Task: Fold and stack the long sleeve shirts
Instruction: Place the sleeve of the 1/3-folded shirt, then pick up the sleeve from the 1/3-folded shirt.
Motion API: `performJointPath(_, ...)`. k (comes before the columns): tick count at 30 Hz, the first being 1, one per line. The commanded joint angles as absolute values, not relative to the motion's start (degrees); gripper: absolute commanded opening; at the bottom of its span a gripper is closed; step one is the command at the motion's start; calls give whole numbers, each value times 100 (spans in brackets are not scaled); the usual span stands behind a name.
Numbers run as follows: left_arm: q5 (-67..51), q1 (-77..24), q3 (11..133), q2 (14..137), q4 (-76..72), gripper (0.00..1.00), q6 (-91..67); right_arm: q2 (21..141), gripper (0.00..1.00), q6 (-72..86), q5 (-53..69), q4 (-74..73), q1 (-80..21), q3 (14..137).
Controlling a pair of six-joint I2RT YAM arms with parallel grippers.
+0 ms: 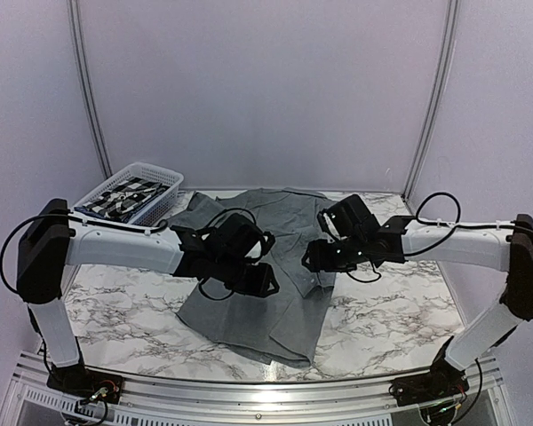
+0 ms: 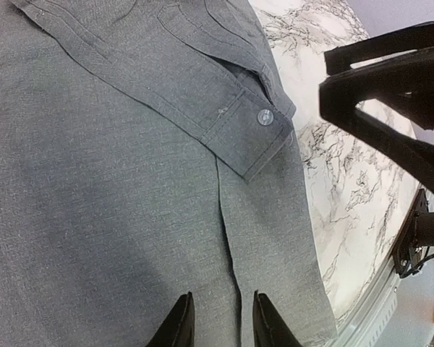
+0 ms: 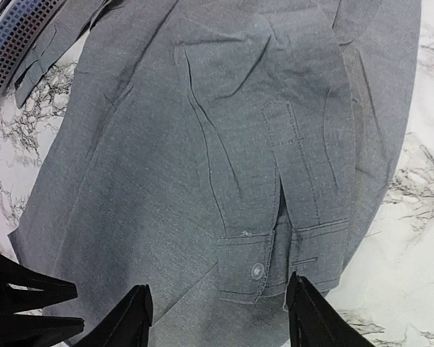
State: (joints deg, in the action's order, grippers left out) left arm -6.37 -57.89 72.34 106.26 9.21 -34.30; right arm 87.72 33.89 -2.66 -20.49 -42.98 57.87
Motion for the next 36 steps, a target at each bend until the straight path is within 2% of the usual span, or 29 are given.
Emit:
performJointPath(1, -682, -5748, 7188, 10491, 777, 28, -3495, 8597, 60, 2664, -434, -2272, -4070, 5848)
performJointPath(4, -697, -5747, 7188, 10502, 765, 28, -3523, 8651, 56, 2243, -98, -2142, -3808, 5653)
performJointPath(7, -695, -5748, 7194, 10503, 756, 28, -3542, 8863, 47, 1994, -57, -2117, -3656, 5537)
performJointPath(14, -714, -5748, 7224, 10547, 758, 28, -3599, 9277, 39, 1897, -259, -1895, -3654, 5510)
performJointPath(17, -681, -5749, 7216, 10547, 757, 28, -3619, 9402, 30, 1942, -387, -1886, -3650, 5493)
performJointPath(30, -728, -5748, 7239, 10632, 721, 28, -3674, 9684, 29, 2080, -501, -1758, -3677, 5222)
performJointPath(33, -751, -5748, 7229, 10659, 712, 28, -3683, 9663, 25, 2117, -520, -1809, -3713, 5241)
performJointPath(36, -747, -5748, 7230, 10684, 683, 28, -3691, 9614, 15, 2135, -598, -1934, -3738, 5317)
